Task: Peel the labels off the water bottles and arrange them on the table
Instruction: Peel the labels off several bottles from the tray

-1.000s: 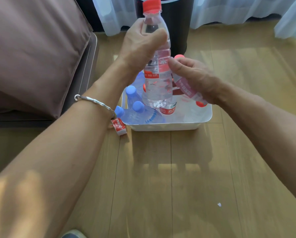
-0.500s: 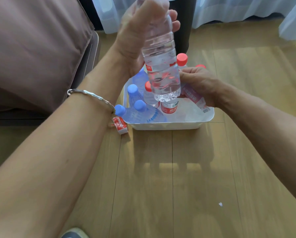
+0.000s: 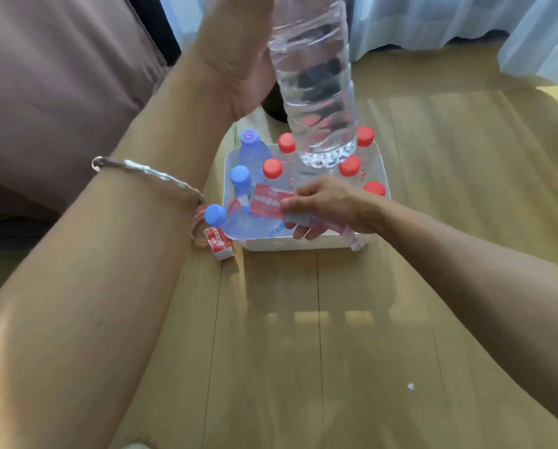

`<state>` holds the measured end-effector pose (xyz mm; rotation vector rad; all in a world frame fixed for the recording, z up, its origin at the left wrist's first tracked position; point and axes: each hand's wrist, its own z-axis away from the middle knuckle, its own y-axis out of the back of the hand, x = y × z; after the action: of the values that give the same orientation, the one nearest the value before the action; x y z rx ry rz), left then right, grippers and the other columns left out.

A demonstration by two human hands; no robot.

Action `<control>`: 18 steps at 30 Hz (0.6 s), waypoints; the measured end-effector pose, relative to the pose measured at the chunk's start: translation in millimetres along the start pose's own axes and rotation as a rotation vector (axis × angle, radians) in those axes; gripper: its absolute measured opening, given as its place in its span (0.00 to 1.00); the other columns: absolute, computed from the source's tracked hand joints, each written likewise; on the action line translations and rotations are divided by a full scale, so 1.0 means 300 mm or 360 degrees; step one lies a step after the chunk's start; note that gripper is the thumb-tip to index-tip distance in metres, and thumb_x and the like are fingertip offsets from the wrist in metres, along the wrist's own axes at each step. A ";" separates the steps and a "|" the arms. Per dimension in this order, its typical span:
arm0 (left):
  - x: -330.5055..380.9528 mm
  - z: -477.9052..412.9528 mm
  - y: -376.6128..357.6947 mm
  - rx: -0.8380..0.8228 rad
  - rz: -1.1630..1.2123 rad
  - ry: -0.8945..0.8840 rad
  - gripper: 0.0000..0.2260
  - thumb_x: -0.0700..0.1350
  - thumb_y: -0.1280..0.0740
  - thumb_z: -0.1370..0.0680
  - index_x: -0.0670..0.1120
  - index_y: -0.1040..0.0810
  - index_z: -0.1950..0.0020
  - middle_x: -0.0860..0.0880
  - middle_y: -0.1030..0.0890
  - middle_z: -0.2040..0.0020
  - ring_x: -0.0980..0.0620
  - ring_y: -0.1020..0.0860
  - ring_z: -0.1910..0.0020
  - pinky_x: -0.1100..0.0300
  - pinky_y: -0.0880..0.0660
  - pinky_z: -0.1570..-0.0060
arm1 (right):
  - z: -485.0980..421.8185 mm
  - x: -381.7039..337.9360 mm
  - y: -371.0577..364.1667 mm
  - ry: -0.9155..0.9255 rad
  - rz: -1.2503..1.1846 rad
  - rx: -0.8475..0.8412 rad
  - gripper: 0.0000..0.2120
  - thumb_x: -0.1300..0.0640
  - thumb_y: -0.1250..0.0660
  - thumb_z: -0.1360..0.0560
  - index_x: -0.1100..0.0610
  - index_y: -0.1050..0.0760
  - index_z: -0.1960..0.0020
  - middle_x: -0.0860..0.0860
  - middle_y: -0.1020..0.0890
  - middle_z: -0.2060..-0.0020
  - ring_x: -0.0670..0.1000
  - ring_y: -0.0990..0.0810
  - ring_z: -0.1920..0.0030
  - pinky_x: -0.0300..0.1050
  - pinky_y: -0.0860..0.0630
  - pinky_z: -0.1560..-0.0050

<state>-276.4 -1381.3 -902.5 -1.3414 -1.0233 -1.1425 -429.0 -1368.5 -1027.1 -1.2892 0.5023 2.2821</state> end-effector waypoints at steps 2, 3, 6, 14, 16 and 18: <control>0.003 0.018 -0.028 0.0076 -0.0168 -0.0079 0.14 0.45 0.26 0.35 0.43 0.22 0.52 0.51 0.17 0.61 0.53 0.18 0.58 0.57 0.21 0.55 | 0.003 -0.029 0.005 0.0084 0.0060 0.0049 0.06 0.55 0.35 0.20 0.56 0.22 0.52 0.55 0.17 0.58 0.49 0.16 0.65 0.44 0.18 0.63; -0.005 0.032 -0.035 0.0090 -0.0214 -0.0110 0.09 0.42 0.30 0.31 0.43 0.22 0.52 0.50 0.17 0.60 0.51 0.18 0.56 0.57 0.21 0.56 | 0.007 -0.038 0.008 0.0126 0.0105 0.0077 0.05 0.56 0.35 0.19 0.53 0.22 0.52 0.54 0.17 0.58 0.49 0.17 0.64 0.47 0.19 0.60; -0.039 0.061 -0.011 0.0016 -0.0384 -0.0031 0.12 0.41 0.30 0.32 0.44 0.23 0.50 0.47 0.17 0.58 0.51 0.18 0.55 0.59 0.22 0.57 | 0.009 -0.050 0.043 0.0191 0.0174 0.0209 0.07 0.58 0.36 0.19 0.53 0.19 0.49 0.52 0.17 0.58 0.46 0.18 0.65 0.52 0.19 0.53; -0.113 0.094 0.037 -0.0081 -0.0689 0.0312 0.09 0.41 0.30 0.34 0.47 0.22 0.55 0.43 0.20 0.53 0.49 0.20 0.54 0.56 0.21 0.49 | 0.021 -0.144 0.119 0.0403 0.0405 0.0518 0.13 0.54 0.38 0.18 0.63 0.20 0.47 0.50 0.18 0.60 0.43 0.19 0.65 0.38 0.22 0.61; -0.125 0.094 0.033 0.0082 -0.0731 0.0275 0.04 0.41 0.33 0.33 0.48 0.22 0.60 0.45 0.19 0.55 0.51 0.20 0.56 0.57 0.22 0.52 | 0.025 -0.166 0.114 0.0447 0.0400 0.0515 0.14 0.53 0.38 0.18 0.63 0.19 0.48 0.47 0.18 0.63 0.43 0.19 0.64 0.38 0.21 0.61; -0.127 0.089 0.037 0.0246 -0.0732 0.0236 0.02 0.42 0.33 0.33 0.49 0.22 0.63 0.45 0.18 0.57 0.52 0.19 0.57 0.55 0.21 0.53 | 0.026 -0.176 0.101 0.0488 0.0400 0.0536 0.13 0.54 0.40 0.17 0.61 0.20 0.49 0.47 0.18 0.62 0.43 0.18 0.62 0.41 0.20 0.58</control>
<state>-270.0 -1354.7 -941.8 -0.9060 -1.3201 -1.4436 -427.8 -1400.8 -974.9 -1.4694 1.1600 2.0725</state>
